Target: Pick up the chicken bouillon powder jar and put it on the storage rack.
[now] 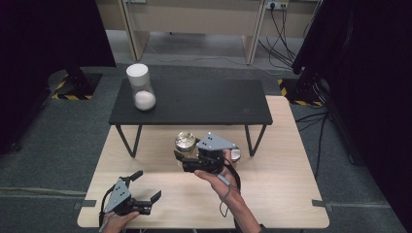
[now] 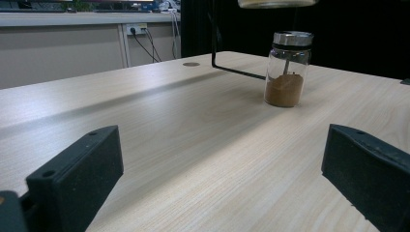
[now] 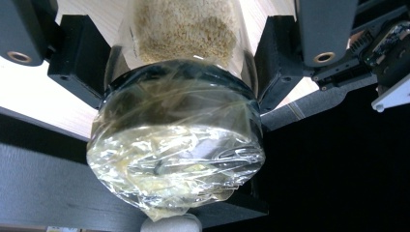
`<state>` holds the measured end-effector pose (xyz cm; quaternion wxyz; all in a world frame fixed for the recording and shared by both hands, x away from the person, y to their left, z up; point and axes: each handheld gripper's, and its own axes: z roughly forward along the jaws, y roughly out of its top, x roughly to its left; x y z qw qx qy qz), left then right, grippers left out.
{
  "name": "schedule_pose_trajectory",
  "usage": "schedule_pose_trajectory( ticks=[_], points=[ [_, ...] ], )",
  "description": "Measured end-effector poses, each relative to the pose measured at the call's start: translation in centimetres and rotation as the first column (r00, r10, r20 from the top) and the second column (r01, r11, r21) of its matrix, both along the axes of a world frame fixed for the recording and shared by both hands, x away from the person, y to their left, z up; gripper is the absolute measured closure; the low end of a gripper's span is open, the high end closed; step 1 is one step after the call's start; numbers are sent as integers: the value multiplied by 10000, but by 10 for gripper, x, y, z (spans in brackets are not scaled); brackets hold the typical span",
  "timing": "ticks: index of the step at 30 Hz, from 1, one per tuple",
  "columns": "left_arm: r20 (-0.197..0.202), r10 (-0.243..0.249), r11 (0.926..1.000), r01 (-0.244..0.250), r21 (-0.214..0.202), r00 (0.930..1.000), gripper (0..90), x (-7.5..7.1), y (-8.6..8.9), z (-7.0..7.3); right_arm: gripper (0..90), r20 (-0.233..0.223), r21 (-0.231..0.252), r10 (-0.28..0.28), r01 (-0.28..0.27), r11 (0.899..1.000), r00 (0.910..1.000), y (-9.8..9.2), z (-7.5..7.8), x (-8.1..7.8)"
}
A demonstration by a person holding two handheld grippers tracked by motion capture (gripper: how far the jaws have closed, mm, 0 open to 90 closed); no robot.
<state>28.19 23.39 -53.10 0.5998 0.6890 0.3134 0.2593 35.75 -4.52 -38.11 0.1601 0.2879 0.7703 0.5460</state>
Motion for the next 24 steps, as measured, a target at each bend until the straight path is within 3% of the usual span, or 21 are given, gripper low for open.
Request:
schedule_pose_trajectory(
  ticks=[24],
  points=[
    [5, -6, 10000, 6, -8, 10000, 6, 0, 0, 0, 305, 43, 16, -30, 30, 10000, 10000, 13, 40, 11]
  ],
)
